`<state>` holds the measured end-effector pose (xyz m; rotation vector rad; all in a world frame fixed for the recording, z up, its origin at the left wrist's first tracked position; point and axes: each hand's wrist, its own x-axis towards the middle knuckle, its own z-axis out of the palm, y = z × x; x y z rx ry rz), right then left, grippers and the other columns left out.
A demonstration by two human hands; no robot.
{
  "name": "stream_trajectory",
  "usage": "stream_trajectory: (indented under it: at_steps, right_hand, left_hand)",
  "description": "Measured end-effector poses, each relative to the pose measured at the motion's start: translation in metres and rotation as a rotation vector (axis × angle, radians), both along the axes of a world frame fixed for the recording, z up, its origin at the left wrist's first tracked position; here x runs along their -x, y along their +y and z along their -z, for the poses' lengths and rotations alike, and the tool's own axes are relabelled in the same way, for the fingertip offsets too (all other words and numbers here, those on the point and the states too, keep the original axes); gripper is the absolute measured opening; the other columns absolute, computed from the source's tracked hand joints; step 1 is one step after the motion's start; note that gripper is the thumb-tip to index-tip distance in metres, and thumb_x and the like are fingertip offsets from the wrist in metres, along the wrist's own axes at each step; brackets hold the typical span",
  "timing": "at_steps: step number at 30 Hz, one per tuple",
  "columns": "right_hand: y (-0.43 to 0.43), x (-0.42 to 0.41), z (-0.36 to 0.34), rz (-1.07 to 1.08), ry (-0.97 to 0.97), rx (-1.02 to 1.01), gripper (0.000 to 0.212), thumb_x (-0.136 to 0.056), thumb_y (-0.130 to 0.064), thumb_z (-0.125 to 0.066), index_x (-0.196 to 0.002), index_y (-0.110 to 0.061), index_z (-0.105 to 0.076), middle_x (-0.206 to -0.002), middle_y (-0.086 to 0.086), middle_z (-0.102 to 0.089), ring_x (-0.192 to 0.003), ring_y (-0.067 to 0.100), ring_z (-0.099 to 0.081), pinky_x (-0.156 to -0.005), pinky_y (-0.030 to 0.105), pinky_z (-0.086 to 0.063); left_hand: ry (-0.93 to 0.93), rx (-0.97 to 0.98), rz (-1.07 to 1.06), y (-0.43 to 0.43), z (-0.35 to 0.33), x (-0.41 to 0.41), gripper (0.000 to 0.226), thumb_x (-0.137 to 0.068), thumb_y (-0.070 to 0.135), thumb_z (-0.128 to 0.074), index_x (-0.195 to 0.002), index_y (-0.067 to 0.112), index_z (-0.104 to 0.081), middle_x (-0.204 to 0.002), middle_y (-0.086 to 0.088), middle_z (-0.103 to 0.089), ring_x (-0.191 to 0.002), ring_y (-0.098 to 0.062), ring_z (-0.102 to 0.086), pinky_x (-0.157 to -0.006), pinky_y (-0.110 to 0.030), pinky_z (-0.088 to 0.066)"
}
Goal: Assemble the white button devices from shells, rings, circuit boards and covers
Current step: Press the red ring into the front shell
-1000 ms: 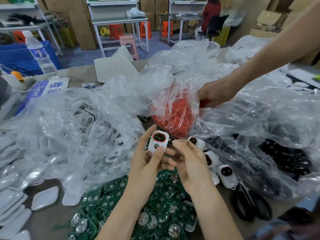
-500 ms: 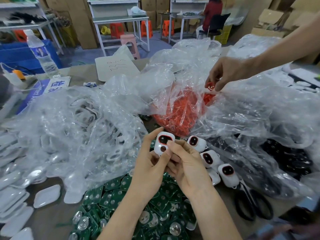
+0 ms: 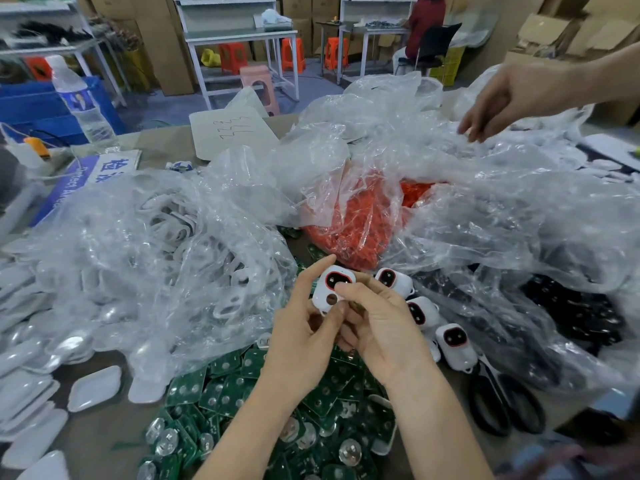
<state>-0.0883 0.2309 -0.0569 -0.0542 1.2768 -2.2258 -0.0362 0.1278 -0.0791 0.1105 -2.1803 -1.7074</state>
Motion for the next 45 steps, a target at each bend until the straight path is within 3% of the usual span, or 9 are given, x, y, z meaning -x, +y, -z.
stream_trajectory:
  at_steps: [7, 15, 18, 22, 25, 30, 35, 39, 45]
  right_hand:
    - [0.005, 0.005, 0.001, 0.043, 0.044, -0.023, 0.023, -0.082, 0.001, -0.066, -0.100, -0.013, -0.066, -0.083, 0.018, -0.060, -0.048, 0.021, -0.053, -0.038, 0.024, -0.035]
    - [0.005, 0.006, -0.003, 0.030, 0.045, -0.062, 0.018, -0.082, 0.002, -0.065, -0.078, -0.014, -0.069, -0.074, 0.013, -0.069, -0.057, 0.021, -0.060, -0.045, 0.026, -0.043]
    - [0.004, 0.007, 0.000, 0.058, 0.053, -0.037, 0.016, -0.076, 0.000, -0.069, -0.074, -0.015, -0.073, -0.083, 0.012, -0.072, -0.073, 0.022, -0.069, -0.060, 0.027, -0.055]
    - [0.004, 0.005, 0.000, 0.083, 0.111, -0.022, 0.015, -0.060, -0.012, -0.074, -0.075, -0.015, -0.075, -0.087, 0.010, -0.073, -0.080, 0.019, -0.068, -0.071, 0.026, -0.056]
    - [0.004, 0.005, 0.001, 0.094, 0.127, -0.036, 0.015, -0.072, 0.001, -0.072, -0.079, -0.013, -0.074, -0.087, 0.010, -0.072, -0.083, 0.020, -0.068, -0.074, 0.028, -0.057]
    - [0.005, 0.004, 0.001, 0.130, 0.233, -0.179, 0.024, -0.081, 0.003, -0.068, -0.084, -0.020, -0.074, -0.089, 0.008, -0.073, -0.089, 0.021, -0.066, -0.090, 0.041, -0.052]
    - [0.006, 0.002, 0.003, 0.095, 0.366, -0.281, 0.024, -0.080, -0.002, -0.072, -0.093, -0.021, -0.069, -0.087, 0.000, -0.074, -0.083, 0.009, -0.068, -0.076, 0.022, -0.053]
    - [0.008, 0.004, 0.002, 0.070, 0.428, -0.284, 0.020, -0.079, 0.000, -0.073, -0.086, -0.019, -0.069, -0.079, -0.006, -0.073, -0.075, 0.003, -0.067, -0.068, 0.012, -0.049]
    - [0.013, 0.009, 0.007, -0.003, 0.272, -0.192, 0.022, -0.068, -0.014, -0.078, -0.089, -0.012, -0.072, -0.085, 0.005, -0.072, -0.083, 0.017, -0.066, -0.083, 0.034, -0.053]
  left_hand:
    - [-0.005, -0.015, 0.036, -0.001, 0.002, 0.000, 0.053, -0.098, 0.007, -0.054, -0.131, 0.048, -0.045, -0.075, -0.001, -0.070, -0.059, -0.021, -0.067, -0.059, -0.036, -0.058]
    - [-0.018, 0.124, -0.044, -0.001, -0.004, -0.004, 0.050, -0.098, 0.014, -0.055, -0.125, 0.055, -0.049, -0.085, 0.006, -0.072, -0.070, -0.024, -0.068, -0.069, -0.051, -0.056]
    - [0.004, 0.130, -0.076, 0.002, -0.006, -0.004, 0.047, -0.096, 0.013, -0.058, -0.119, 0.052, -0.051, -0.097, 0.020, -0.069, -0.082, -0.013, -0.068, -0.074, -0.040, -0.057]
    - [0.034, 0.128, -0.149, 0.001, -0.008, -0.003, 0.047, -0.092, 0.012, -0.063, -0.107, 0.056, -0.054, -0.094, 0.024, -0.068, -0.089, 0.002, -0.064, -0.071, -0.010, -0.048]
    - [0.039, 0.128, -0.192, 0.003, -0.009, -0.004, 0.041, -0.091, 0.012, -0.064, -0.107, 0.049, -0.058, -0.096, 0.028, -0.066, -0.095, 0.006, -0.062, -0.073, -0.002, -0.042]
    - [0.069, 0.055, -0.239, 0.001, -0.007, -0.003, 0.033, -0.092, 0.012, -0.063, -0.102, 0.044, -0.063, -0.103, 0.015, -0.063, -0.084, -0.006, -0.067, -0.072, -0.024, -0.057]
    - [-0.003, -0.148, -0.234, -0.002, -0.007, -0.001, 0.024, -0.093, 0.011, -0.063, -0.091, 0.034, -0.067, -0.090, 0.010, -0.071, -0.081, -0.015, -0.069, -0.072, -0.044, -0.061]
    - [-0.047, -0.315, -0.205, -0.004, -0.011, -0.001, 0.024, -0.091, 0.008, -0.064, -0.085, 0.030, -0.072, -0.086, 0.004, -0.073, -0.081, -0.020, -0.071, -0.067, -0.035, -0.061]
    - [-0.124, -0.493, -0.073, -0.006, -0.013, -0.002, 0.014, -0.092, 0.006, -0.062, -0.094, 0.015, -0.072, -0.088, -0.003, -0.075, -0.084, -0.019, -0.074, -0.068, -0.027, -0.059]
